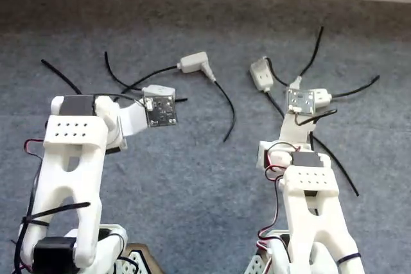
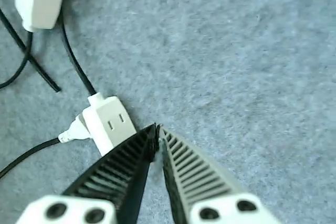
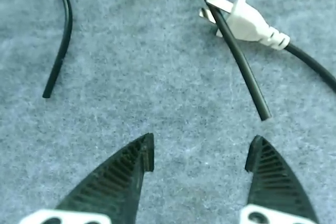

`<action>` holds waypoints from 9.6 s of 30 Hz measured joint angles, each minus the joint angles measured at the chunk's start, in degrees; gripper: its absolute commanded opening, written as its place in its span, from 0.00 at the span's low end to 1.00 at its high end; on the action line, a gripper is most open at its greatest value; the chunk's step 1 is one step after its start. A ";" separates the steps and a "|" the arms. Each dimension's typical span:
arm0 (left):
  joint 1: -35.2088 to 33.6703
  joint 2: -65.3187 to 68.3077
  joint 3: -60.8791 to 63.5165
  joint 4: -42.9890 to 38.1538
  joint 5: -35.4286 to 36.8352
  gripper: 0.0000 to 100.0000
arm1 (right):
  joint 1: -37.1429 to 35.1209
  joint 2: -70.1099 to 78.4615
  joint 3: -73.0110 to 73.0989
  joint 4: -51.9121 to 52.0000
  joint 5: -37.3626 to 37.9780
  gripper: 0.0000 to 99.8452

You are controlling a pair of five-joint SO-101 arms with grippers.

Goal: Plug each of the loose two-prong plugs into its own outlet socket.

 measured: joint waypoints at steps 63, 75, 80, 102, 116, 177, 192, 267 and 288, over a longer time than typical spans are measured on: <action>-14.59 43.60 -25.85 -13.71 -0.09 0.00 | -0.79 -0.09 12.22 -13.01 3.16 0.28; 1.76 44.22 -38.77 18.11 6.59 0.01 | -0.88 -0.09 12.48 -14.68 3.16 0.28; 12.48 44.31 -39.30 18.73 26.02 0.01 | -0.88 -0.09 12.48 -14.77 3.16 0.28; 34.81 44.31 -36.48 7.56 97.93 0.08 | -0.88 -0.09 12.48 -14.86 3.16 0.28; 39.74 44.31 -27.25 1.85 98.64 0.30 | -0.88 -0.09 12.48 -14.86 3.16 0.28; -17.76 86.59 -93.63 13.63 81.93 0.24 | -0.88 -0.09 12.48 -14.86 3.43 0.28; -14.24 92.13 -104.44 20.57 76.92 0.01 | -0.88 -0.09 12.57 -14.86 3.43 0.28; 23.12 -55.82 64.70 -107.08 134.07 0.01 | -2.55 -0.09 -13.80 17.58 3.43 0.09; 23.12 -56.18 64.70 -101.45 146.11 0.01 | -27.25 29.63 -64.35 46.15 7.21 0.01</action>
